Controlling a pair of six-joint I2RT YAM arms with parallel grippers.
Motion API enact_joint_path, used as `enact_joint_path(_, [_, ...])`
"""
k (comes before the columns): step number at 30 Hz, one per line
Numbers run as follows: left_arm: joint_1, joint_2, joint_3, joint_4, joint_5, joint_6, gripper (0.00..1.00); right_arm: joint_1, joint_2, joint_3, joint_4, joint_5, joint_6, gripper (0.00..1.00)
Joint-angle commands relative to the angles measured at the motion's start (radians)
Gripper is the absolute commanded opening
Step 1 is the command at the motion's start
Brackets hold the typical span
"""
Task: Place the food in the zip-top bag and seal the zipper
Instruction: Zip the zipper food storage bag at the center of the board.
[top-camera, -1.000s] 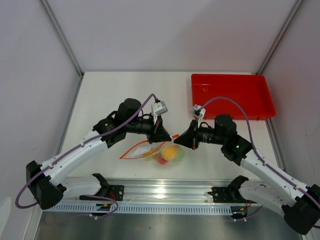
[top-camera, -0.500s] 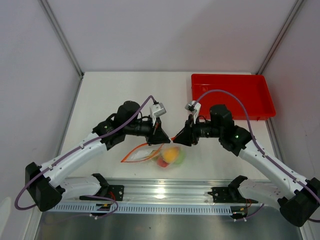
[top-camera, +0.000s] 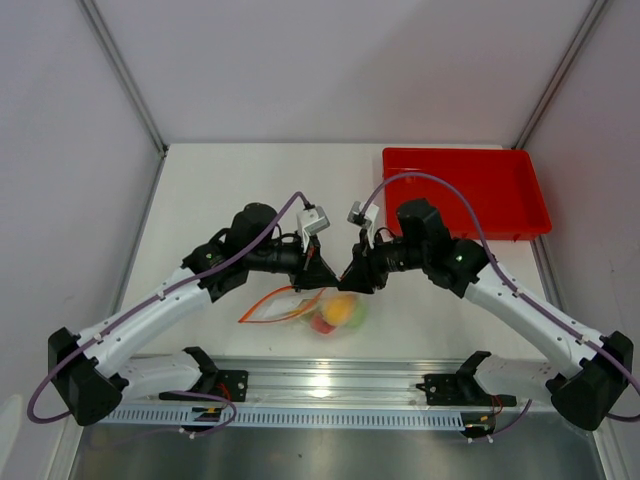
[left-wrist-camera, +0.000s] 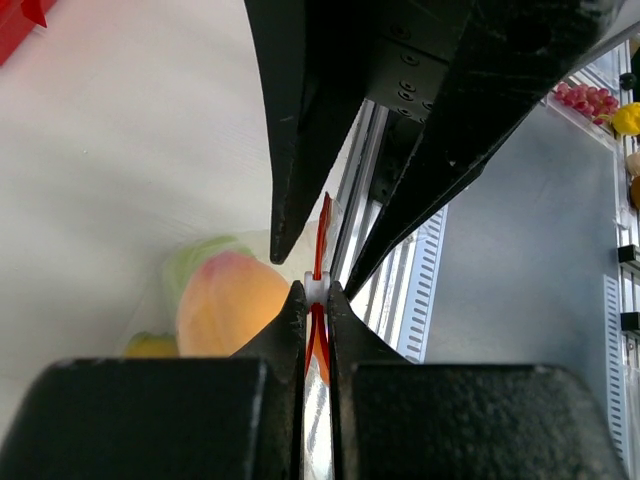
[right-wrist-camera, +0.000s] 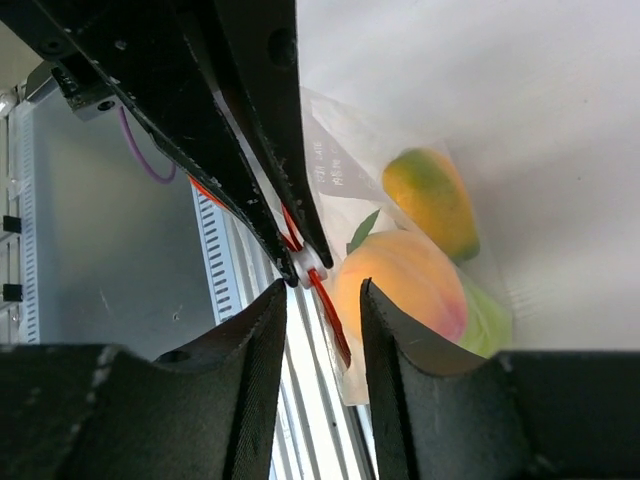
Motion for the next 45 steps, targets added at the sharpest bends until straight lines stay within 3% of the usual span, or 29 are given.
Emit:
enact_joint_path(1, [0.005,-0.035,-0.007,0.031,0.019,-0.006,0.0,0.016,0.01,0.061,-0.044,0.013,-0.067,0.38])
enact_joint_path(10, [0.005,-0.033,-0.001,0.022,0.019,-0.001,0.0,0.033,0.018,0.081,-0.1,0.063,-0.106,0.29])
enact_joint_path(14, [0.005,-0.032,-0.006,0.022,0.024,-0.001,0.01,0.033,0.018,0.084,-0.103,0.074,-0.112,0.19])
enact_joint_path(18, [0.005,-0.033,-0.009,0.022,0.027,-0.001,0.01,0.033,0.027,0.095,-0.106,0.079,-0.12,0.15])
enact_joint_path(29, [0.005,-0.026,0.004,0.011,0.03,0.008,0.01,0.042,0.068,0.135,-0.112,0.06,-0.144,0.14])
enact_joint_path(33, [0.005,-0.03,0.004,0.003,0.027,0.013,0.01,0.045,0.075,0.141,-0.107,0.037,-0.147,0.0])
enact_joint_path(45, [0.005,-0.04,0.0,-0.03,-0.03,0.011,0.01,0.027,-0.025,0.006,0.061,0.155,0.037,0.0])
